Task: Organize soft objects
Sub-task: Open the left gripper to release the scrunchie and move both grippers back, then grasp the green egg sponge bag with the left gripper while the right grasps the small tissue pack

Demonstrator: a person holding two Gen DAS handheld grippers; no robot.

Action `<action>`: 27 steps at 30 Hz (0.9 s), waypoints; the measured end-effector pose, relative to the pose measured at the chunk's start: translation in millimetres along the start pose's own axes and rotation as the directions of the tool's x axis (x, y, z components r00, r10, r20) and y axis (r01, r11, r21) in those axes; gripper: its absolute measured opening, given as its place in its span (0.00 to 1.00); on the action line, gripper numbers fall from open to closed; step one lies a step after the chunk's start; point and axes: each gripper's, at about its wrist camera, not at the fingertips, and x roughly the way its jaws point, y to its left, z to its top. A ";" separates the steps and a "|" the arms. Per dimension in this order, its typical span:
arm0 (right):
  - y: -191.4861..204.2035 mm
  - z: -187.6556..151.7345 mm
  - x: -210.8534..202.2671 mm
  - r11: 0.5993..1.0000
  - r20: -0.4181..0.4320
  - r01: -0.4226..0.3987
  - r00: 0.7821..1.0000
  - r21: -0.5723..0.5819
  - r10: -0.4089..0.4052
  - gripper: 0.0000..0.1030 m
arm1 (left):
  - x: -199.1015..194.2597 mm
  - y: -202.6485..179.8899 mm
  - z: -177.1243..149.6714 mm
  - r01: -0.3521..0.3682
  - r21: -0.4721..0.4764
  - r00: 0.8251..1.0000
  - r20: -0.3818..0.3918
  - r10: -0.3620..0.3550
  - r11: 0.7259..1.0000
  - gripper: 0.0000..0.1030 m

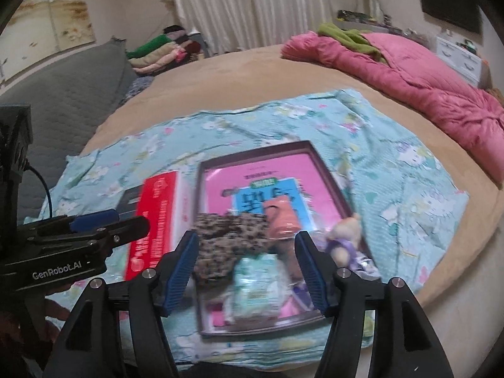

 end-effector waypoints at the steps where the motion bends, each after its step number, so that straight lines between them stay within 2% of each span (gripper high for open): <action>1: 7.8 0.0 -0.9 1.000 0.000 -0.004 1.000 -0.016 0.004 0.66 | -5.9 7.6 -2.0 -0.007 -0.008 1.000 0.010 0.007 1.000 0.61; 5: 33.3 -2.7 -2.1 0.997 -0.011 -0.030 1.000 -0.074 0.029 0.70 | -19.4 35.1 -9.1 -0.022 -0.049 1.000 0.019 0.023 0.999 0.62; 12: 87.4 -17.9 5.3 0.973 -0.056 -0.100 0.994 -0.207 0.090 0.71 | -26.6 86.3 -22.9 -0.050 -0.123 0.999 -0.007 0.049 0.991 0.63; 17: 121.9 -32.7 15.4 0.954 -0.104 -0.161 0.985 -0.252 0.138 0.71 | -19.6 106.9 -37.2 -0.063 -0.146 0.997 -0.047 0.057 0.987 0.63; 23: 157.6 -54.6 31.1 0.912 -0.155 -0.179 0.979 -0.369 0.129 0.71 | 2.0 122.0 -54.9 -0.054 -0.147 0.993 -0.116 0.037 0.988 0.63; 27: 162.0 -60.9 37.6 0.901 -0.175 -0.180 0.977 -0.394 0.119 0.71 | 20.2 124.1 -63.5 -0.041 -0.139 0.988 -0.156 0.019 0.989 0.63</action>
